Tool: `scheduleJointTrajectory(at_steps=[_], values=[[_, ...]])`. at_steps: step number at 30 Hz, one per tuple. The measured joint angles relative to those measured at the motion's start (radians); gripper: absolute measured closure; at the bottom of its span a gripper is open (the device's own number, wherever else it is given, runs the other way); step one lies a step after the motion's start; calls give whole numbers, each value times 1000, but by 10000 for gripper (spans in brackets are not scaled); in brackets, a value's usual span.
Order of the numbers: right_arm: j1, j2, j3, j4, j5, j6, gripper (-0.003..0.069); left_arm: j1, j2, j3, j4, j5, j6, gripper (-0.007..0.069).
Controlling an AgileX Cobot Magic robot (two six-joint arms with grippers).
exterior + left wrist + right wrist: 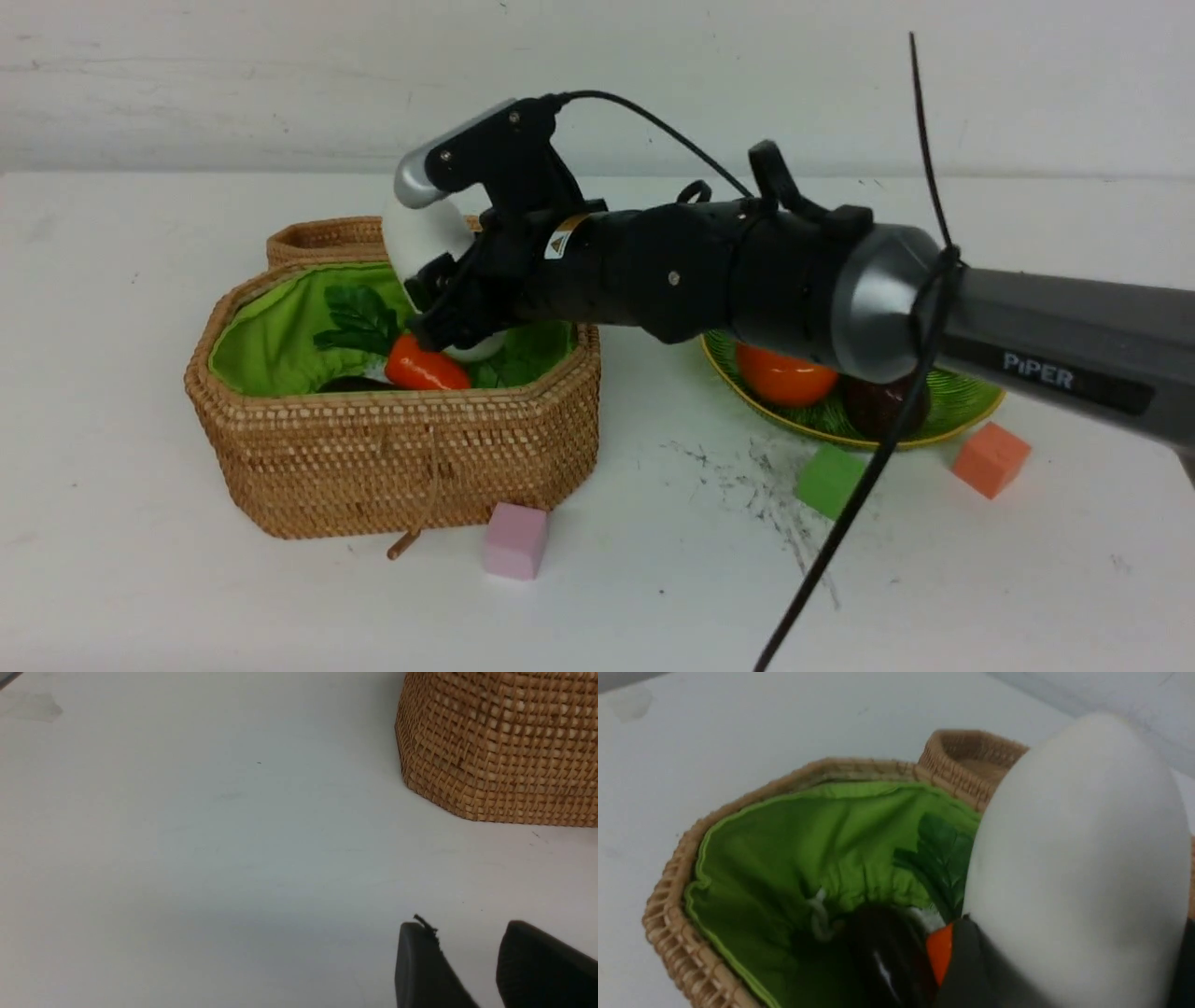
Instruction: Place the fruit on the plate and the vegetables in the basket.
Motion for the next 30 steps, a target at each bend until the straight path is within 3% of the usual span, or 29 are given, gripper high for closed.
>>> scheduleJointTrajectory(at_steps=[6, 13, 17, 22, 26, 30], values=[[-23, -45, -2, 2, 139, 23, -10, 0, 0, 0, 0, 0, 0, 386], [-71, -182, -2, -4, 293, 25, 25, 0, 0, 0, 0, 0, 0, 386], [-169, -359, -5, -84, 616, 67, 138, 0, 0, 0, 0, 0, 0, 386], [-382, -575, 4, -225, 1030, 278, 330, 0, 0, 0, 0, 0, 0, 386], [-532, -728, 122, -225, 1095, 364, 500, 0, 0, 0, 0, 0, 0, 386], [-627, -915, 362, -172, 1071, 366, 659, 0, 0, 0, 0, 0, 0, 386]])
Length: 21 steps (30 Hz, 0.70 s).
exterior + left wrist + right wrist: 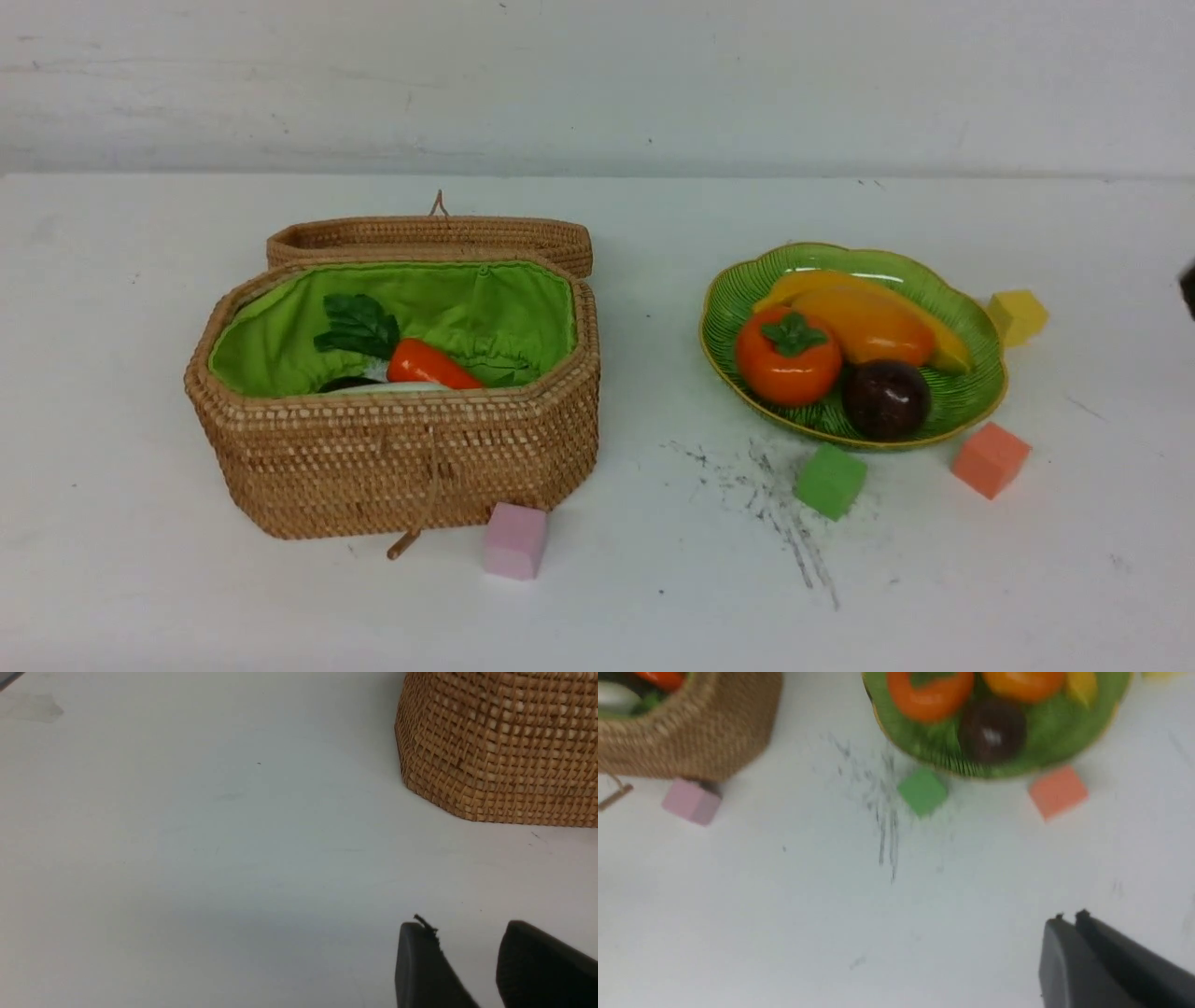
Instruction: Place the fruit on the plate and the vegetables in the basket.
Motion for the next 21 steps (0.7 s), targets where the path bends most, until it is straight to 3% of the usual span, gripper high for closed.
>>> scheduleJointTrajectory(at_steps=[5, 10, 21], values=[[-18, -211, 310, 19, -134, -4, 667, 0, 0, 0, 0, 0, 0, 386], [-18, -336, 499, 22, -136, -4, 667, 0, 0, 0, 0, 0, 0, 386], [15, -441, 603, -5, 12, -26, 664, 0, 0, 0, 0, 0, 0, 386]])
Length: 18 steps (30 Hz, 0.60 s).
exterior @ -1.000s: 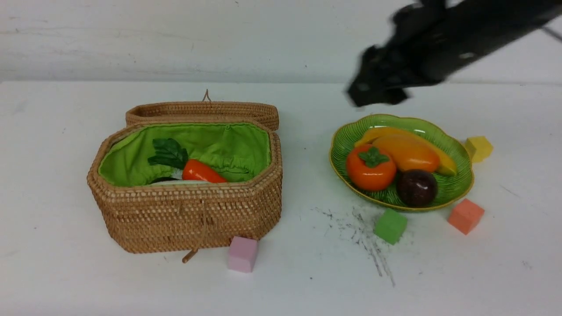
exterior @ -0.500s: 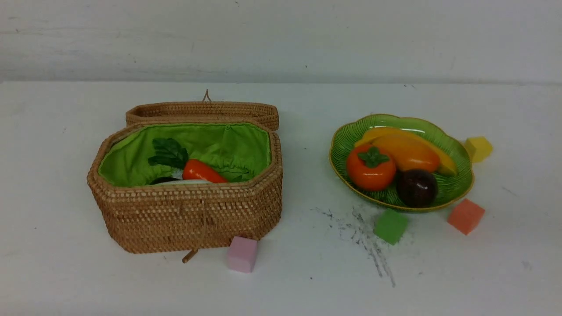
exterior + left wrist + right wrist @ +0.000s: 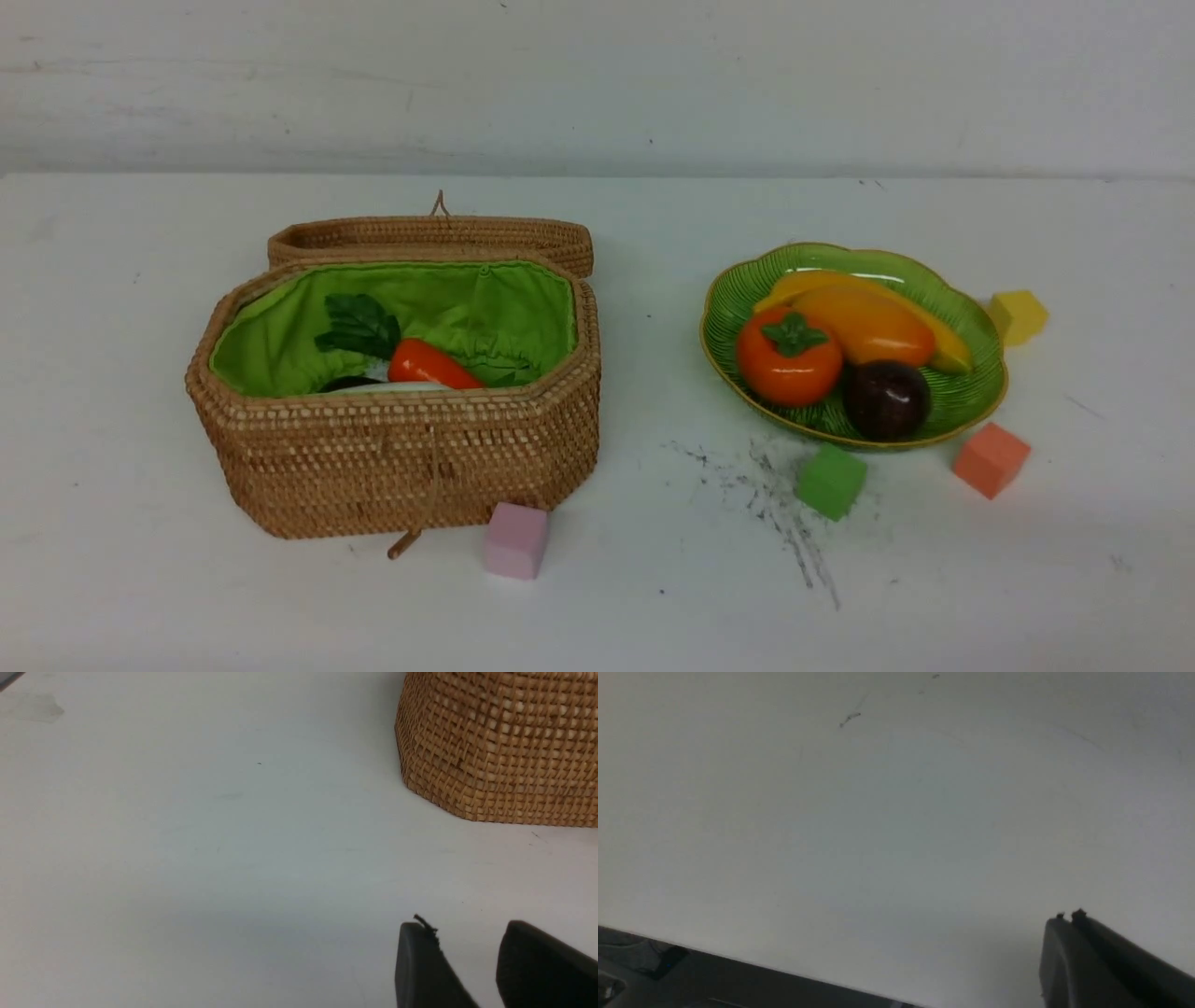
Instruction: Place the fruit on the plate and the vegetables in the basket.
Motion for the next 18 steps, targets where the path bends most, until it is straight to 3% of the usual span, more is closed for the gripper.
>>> scheduleJointTrajectory(at_steps=[4, 9, 13, 18], values=[[0, 0, 8, -50, -167, -4, 661, 0, 0, 0, 0, 0, 0, 386], [-66, -56, 104, -17, -483, -4, 659, 0, 0, 0, 0, 0, 0, 386], [-146, -232, 306, -31, -690, -4, 655, 0, 0, 0, 0, 0, 0, 386], [-188, -442, 552, -61, -803, -4, 654, 0, 0, 0, 0, 0, 0, 386]])
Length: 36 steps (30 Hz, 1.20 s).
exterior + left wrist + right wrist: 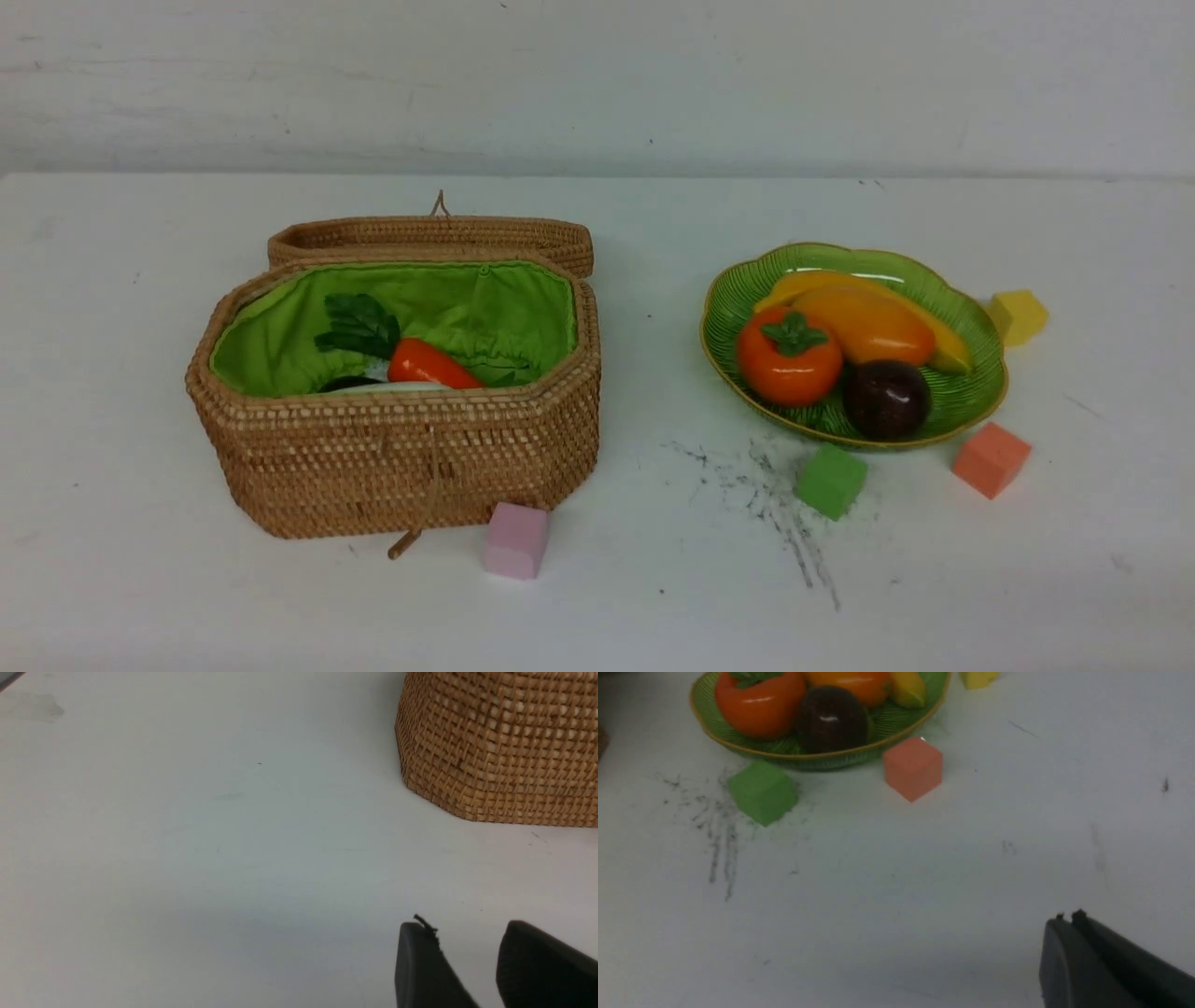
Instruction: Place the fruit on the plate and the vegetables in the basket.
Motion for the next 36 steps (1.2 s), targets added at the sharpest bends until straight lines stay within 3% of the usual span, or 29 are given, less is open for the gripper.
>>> scheduleJointTrajectory(at_steps=[3, 8, 36], values=[[-12, -131, 128, -2, -12, 0, 651, 0, 0, 0, 0, 0, 0, 386], [-15, -252, 152, -3, -38, 0, 645, 0, 0, 0, 0, 1, 0, 386], [-15, -255, 152, -2, -34, 0, 630, 0, 0, 0, 0, 0, 0, 386]])
